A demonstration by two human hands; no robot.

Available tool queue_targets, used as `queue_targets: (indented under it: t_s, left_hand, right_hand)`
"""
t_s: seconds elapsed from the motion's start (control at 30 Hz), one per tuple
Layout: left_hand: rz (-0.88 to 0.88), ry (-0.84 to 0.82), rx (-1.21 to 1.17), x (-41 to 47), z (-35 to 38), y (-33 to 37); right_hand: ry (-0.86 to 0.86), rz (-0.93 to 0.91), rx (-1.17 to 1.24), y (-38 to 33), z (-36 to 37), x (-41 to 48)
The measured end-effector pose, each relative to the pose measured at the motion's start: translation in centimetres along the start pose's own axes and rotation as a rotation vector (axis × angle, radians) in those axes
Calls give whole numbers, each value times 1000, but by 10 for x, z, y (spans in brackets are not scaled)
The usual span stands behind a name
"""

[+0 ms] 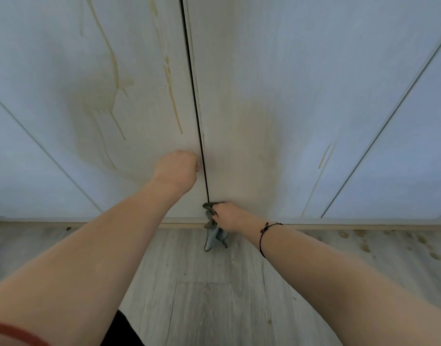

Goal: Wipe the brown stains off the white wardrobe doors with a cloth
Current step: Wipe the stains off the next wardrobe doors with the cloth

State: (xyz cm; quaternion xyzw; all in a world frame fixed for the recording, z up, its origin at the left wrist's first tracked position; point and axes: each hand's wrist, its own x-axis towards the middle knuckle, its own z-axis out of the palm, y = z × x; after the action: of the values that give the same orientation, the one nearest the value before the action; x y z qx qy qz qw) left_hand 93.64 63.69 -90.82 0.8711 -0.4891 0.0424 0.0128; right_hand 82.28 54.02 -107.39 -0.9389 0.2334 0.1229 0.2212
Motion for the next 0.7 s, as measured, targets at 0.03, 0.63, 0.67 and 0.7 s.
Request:
queue_targets:
  t_s: [0.03, 0.63, 0.67, 0.7]
  left_hand:
    - [3, 4, 0, 1, 1, -1]
    - [-25, 42, -12, 0, -2, 3]
    - [-29, 44, -9, 0, -3, 4]
    - [-34, 39, 1, 0, -5, 5]
  right_hand:
    - [-3, 31, -3, 6, 2, 1]
    - [33, 165, 2, 34, -10, -22]
    - [71, 188, -13, 39, -21, -35]
    - [130, 199, -24, 41, -36, -47]
